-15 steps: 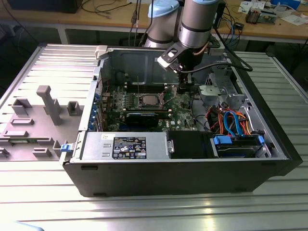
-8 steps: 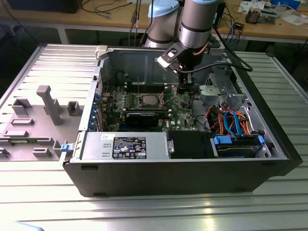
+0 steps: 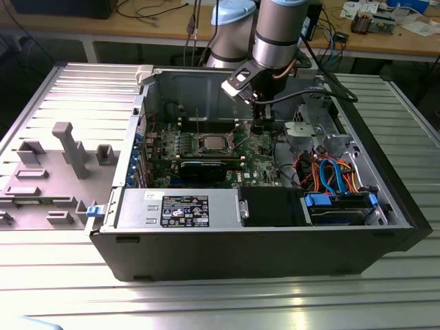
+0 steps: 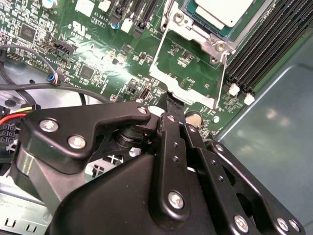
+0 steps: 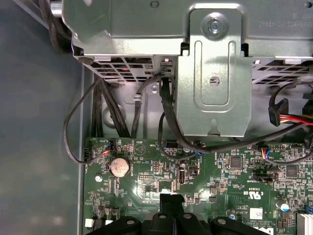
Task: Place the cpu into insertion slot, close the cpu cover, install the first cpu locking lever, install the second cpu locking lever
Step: 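Close the cpu cover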
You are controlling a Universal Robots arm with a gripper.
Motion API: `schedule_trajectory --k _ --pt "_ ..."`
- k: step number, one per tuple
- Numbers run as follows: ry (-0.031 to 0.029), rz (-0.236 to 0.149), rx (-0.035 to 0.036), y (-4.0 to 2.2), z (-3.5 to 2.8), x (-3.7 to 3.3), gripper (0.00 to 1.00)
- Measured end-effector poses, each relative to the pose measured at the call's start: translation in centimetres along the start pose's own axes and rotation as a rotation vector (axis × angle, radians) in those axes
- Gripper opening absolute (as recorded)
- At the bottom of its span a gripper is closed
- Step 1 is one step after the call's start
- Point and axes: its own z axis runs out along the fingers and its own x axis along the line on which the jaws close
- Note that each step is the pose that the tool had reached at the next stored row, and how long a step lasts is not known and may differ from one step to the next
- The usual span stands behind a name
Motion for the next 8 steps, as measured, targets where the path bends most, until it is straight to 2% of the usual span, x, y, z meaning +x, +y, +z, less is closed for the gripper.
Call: schedule_trajectory --k 8 --pt "0.0000 0.000 0.0000 -0.87 0.00 0.02 0.11"
